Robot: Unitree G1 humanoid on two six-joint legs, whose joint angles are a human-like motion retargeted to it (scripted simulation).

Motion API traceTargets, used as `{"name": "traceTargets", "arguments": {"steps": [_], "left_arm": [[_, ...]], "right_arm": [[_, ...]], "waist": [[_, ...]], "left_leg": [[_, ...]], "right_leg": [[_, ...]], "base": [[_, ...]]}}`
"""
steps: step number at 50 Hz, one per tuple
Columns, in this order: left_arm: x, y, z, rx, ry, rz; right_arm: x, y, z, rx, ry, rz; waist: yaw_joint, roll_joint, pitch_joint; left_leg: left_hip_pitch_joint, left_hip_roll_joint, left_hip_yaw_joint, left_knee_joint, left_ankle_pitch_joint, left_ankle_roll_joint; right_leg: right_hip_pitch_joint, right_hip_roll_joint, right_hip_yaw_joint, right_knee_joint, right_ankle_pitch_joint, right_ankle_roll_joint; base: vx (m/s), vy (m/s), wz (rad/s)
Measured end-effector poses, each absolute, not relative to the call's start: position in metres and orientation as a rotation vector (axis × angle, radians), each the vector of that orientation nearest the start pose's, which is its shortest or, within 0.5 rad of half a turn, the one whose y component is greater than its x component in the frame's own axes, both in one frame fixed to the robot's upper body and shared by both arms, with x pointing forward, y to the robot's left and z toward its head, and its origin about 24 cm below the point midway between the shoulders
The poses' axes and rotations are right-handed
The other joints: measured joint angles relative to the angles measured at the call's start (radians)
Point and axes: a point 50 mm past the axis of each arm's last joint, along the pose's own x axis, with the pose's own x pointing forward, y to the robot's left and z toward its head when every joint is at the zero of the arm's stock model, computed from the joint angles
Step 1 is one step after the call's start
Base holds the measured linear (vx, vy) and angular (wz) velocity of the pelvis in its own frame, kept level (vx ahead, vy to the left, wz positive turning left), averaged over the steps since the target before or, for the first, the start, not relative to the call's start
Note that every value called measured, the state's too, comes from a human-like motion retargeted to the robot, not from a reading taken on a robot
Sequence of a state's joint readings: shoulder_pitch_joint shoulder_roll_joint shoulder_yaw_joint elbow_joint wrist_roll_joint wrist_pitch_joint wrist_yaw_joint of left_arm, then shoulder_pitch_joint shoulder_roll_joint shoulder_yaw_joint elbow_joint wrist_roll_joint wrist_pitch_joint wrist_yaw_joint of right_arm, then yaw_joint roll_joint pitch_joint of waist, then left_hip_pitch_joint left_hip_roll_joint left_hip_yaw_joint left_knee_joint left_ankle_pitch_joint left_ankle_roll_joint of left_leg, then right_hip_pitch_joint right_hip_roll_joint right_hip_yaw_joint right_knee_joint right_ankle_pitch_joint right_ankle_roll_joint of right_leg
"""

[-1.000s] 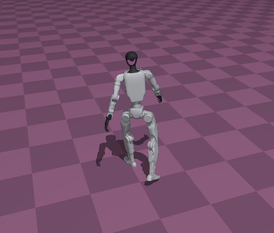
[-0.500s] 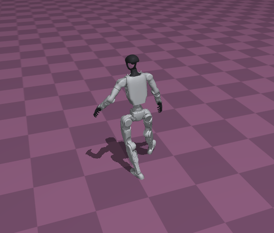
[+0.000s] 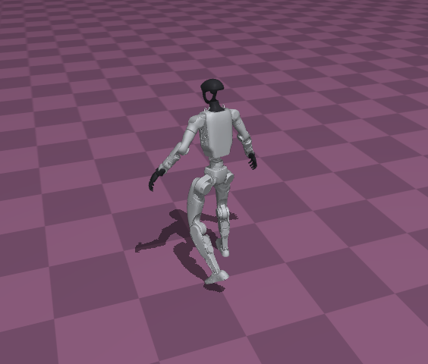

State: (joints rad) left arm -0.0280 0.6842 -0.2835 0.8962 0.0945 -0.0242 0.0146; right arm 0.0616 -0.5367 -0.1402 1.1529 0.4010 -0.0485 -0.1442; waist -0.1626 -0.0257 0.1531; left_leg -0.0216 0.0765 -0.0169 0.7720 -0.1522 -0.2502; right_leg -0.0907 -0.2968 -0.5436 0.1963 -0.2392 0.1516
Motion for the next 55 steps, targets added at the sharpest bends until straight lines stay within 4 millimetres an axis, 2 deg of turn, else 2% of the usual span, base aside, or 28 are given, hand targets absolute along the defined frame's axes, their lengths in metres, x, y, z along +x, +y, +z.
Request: {"name": "traceTargets", "arguments": {"steps": [4, 5, 8, 10, 12, 13, 15, 18, 20, 23, 25, 27, 30, 33, 35, 37, 38, 40, 43, 45, 47, 49, 51, 52, 55], "left_arm": [[0.138, 0.346, -0.089, 0.808, 1.029, 0.012], [0.132, 0.346, -0.093, 0.773, 1.048, 0.039], [0.116, 0.347, -0.1, 0.58, 1.065, 0.225], [0.101, 0.344, -0.107, 0.473, 1.074, 0.332], [0.083, 0.338, -0.115, 0.4, 1.094, 0.412], [0.072, 0.334, -0.12, 0.357, 1.116, 0.453], [0.051, 0.324, -0.129, 0.306, 1.168, 0.492], [0.016, 0.307, -0.141, 0.275, 1.274, 0.464], [-0.002, 0.296, -0.147, 0.24, 1.345, 0.437], [-0.03, 0.285, -0.152, 0.2, 1.448, 0.414], [-0.042, 0.28, -0.154, 0.159, 1.503, 0.429], [-0.055, 0.28, -0.153, 0.127, 1.546, 0.471], [-0.072, 0.285, -0.149, 0.126, 1.59, 0.53], [-0.077, 0.298, -0.143, 0.186, 1.609, 0.571], [-0.073, 0.309, -0.139, 0.248, 1.607, 0.573], [-0.063, 0.32, -0.136, 0.331, 1.594, 0.535], [-0.055, 0.324, -0.135, 0.37, 1.578, 0.507], [-0.038, 0.332, -0.132, 0.46, 1.532, 0.404], [0.018, 0.34, -0.127, 0.522, 1.337, 0.397], [0.059, 0.339, -0.12, 0.536, 1.192, 0.408], [0.101, 0.335, -0.113, 0.533, 1.062, 0.425], [0.145, 0.326, -0.103, 0.521, 0.948, 0.445], [0.187, 0.316, -0.09, 0.537, 0.857, 0.432], [0.206, 0.312, -0.083, 0.565, 0.82, 0.41], [0.252, 0.304, -0.058, 0.711, 0.731, 0.314]], "right_arm": [[0.104, -0.372, -0.09, -0.192, 0.925, -0.659], [0.11, -0.372, -0.087, -0.207, 0.913, -0.628], [0.132, -0.377, -0.075, -0.322, 0.899, -0.525], [0.151, -0.385, -0.06, -0.403, 0.864, -0.505], [0.173, -0.395, -0.041, -0.505, 0.818, -0.51], [0.183, -0.4, -0.031, -0.56, 0.798, -0.516], [0.205, -0.408, -0.009, -0.658, 0.742, -0.541], [0.231, -0.413, 0.02, -0.728, 0.64, -0.581], [0.248, -0.411, 0.038, -0.734, 0.559, -0.604], [0.269, -0.4, 0.055, -0.723, 0.453, -0.586], [0.286, -0.385, 0.064, -0.723, 0.384, -0.546], [0.298, -0.367, 0.066, -0.737, 0.345, -0.477], [0.304, -0.339, 0.053, -0.741, 0.323, -0.353], [0.293, -0.313, 0.022, -0.717, 0.361, -0.242], [0.277, -0.299, -0.005, -0.687, 0.426, -0.177], [0.254, -0.287, -0.036, -0.648, 0.535, -0.097], [0.241, -0.283, -0.05, -0.625, 0.598, -0.055], [0.206, -0.278, -0.08, -0.54, 0.769, 0.023], [0.169, -0.278, -0.108, -0.497, 0.941, 0.054], [0.145, -0.283, -0.12, -0.488, 1.037, 0.02], [0.125, -0.291, -0.129, -0.488, 1.116, -0.058], [0.11, -0.3, -0.133, -0.48, 1.176, -0.157], [0.1, -0.306, -0.135, -0.449, 1.215, -0.258], [0.097, -0.307, -0.136, -0.423, 1.227, -0.301], [0.093, -0.304, -0.139, -0.324, 1.232, -0.383]], "waist": [[0.042, -0.043, 0.01], [0.063, -0.055, 0.015], [0.158, -0.084, 0.044], [0.225, -0.083, 0.071], [0.293, -0.069, 0.1], [0.334, -0.072, 0.11], [0.407, -0.066, 0.127], [0.497, -0.061, 0.136], [0.552, -0.065, 0.136], [0.611, -0.067, 0.125], [0.648, -0.071, 0.116], [0.67, -0.085, 0.099], [0.687, -0.113, 0.065], [0.673, -0.146, 0.024], [0.646, -0.162, -0.002], [0.604, -0.162, -0.036], [0.581, -0.155, -0.056], [0.561, -0.137, -0.112], [0.533, -0.119, -0.164], [0.514, -0.101, -0.183], [0.482, -0.092, -0.187], [0.437, -0.097, -0.177], [0.373, -0.114, -0.155], [0.337, -0.121, -0.144], [0.235, -0.115, -0.12]], "left_leg": [[-0.093, 0.168, 0.239, -0.023, -0.112, 0.119], [-0.106, 0.187, 0.281, -0.065, -0.131, 0.136], [-0.127, 0.159, 0.306, -0.275, -0.118, 0.157], [-0.133, 0.125, 0.266, -0.431, -0.041, 0.137], [-0.139, 0.096, 0.21, -0.56, 0.063, 0.092], [-0.138, 0.071, 0.196, -0.639, 0.127, 0.116], [-0.143, 0.049, 0.212, -0.748, 0.217, 0.094], [-0.179, 0.038, 0.402, -0.799, 0.231, 0.04], [-0.191, 0.02, 0.576, -0.841, 0.231, 0.038], [-0.202, 0.014, 0.789, -0.835, 0.2, 0.049], [-0.197, 0.024, 0.903, -0.804, 0.163, 0.07], [-0.185, 0.028, 0.941, -0.758, 0.112, 0.1], [-0.159, 0.018, 0.87, -0.725, 0.056, 0.138], [-0.117, 0.006, 0.817, -0.749, 0.044, 0.198], [-0.082, 0.007, 0.8, -0.746, 0.018, 0.221], [-0.067, 0.035, 0.778, -0.675, -0.037, 0.237], [-0.066, 0.057, 0.764, -0.629, -0.065, 0.248], [-0.049, 0.085, 0.75, -0.596, -0.096, 0.234], [-0.038, 0.093, 0.736, -0.557, -0.143, 0.231], [-0.026, 0.092, 0.725, -0.526, -0.171, 0.221], [-0.018, 0.075, 0.701, -0.489, -0.198, 0.208], [-0.006, 0.031, 0.664, -0.478, -0.218, 0.182], [0.011, -0.025, 0.614, -0.467, -0.239, 0.165], [0.017, -0.038, 0.588, -0.456, -0.249, 0.158], [0.032, -0.004, 0.52, -0.428, -0.269, 0.116]], "right_leg": [[0.037, 0.04, 0.011, 0.019, -0.051, 0.015], [0.044, 0.053, 0.022, 0.025, -0.062, 0.017], [0.065, 0.104, 0.084, 0.035, -0.091, 0.0], [0.115, 0.163, 0.132, -0.014, -0.099, -0.025], [0.186, 0.225, 0.191, -0.089, -0.098, -0.051], [0.199, 0.236, 0.23, -0.092, -0.102, -0.057], [0.233, 0.264, 0.303, -0.099, -0.111, -0.061], [0.289, 0.287, 0.387, -0.118, -0.125, -0.056], [0.317, 0.289, 0.434, -0.129, -0.136, -0.05], [0.36, 0.3, 0.487, -0.14, -0.153, -0.054], [0.379, 0.31, 0.528, -0.144, -0.155, -0.063], [0.393, 0.315, 0.557, -0.138, -0.155, -0.074], [0.42, 0.321, 0.587, -0.115, -0.142, -0.093], [0.438, 0.327, 0.606, -0.067, -0.082, -0.094], [0.442, 0.334, 0.62, -0.015, -0.004, -0.067], [0.426, 0.347, 0.635, 0.068, 0.098, -0.015], [0.406, 0.353, 0.631, 0.126, 0.135, 0.016], [0.325, 0.327, 0.562, 0.277, 0.146, 0.088], [0.199, 0.126, 0.268, 0.427, 0.054, 0.034], [0.164, -0.002, 0.084, 0.409, 0.024, -0.014], [0.139, -0.066, -0.016, 0.297, 0.033, -0.022], [0.101, -0.089, -0.029, 0.135, 0.067, 0.016], [0.063, -0.096, 0.025, -0.032, 0.143, 0.084], [0.04, -0.085, 0.065, -0.106, 0.195, 0.108], [-0.061, 0.02, 0.162, -0.255, 0.338, 0.11]], "base": [[0.39, -0.4, -0.18], [0.37, -0.37, -0.66], [0.37, -0.32, -1.12], [0.38, -0.24, -1.52], [0.39, -0.19, -1.79], [0.41, -0.16, -1.98], [0.45, -0.13, -1.94], [0.49, -0.07, -1.56], [0.5, -0.02, -1.32], [0.53, 0.01, -1.06], [0.57, 0.03, -1.09], [0.62, 0.06, -1.01], [0.69, 0.09, -0.73], [0.73, 0.14, -0.2], [0.73, 0.17, 0.35], [0.72, 0.2, 0.65], [0.7, 0.22, 0.57], [0.65, 0.24, 0.28], [0.57, 0.26, 0.13], [0.52, 0.25, 0.26], [0.48, 0.21, 0.58], [0.44, 0.15, 0.98], [0.43, 0.07, 1.42], [0.38, -0.16, 1.41], [0.34, -0.36, 1.22]]}}
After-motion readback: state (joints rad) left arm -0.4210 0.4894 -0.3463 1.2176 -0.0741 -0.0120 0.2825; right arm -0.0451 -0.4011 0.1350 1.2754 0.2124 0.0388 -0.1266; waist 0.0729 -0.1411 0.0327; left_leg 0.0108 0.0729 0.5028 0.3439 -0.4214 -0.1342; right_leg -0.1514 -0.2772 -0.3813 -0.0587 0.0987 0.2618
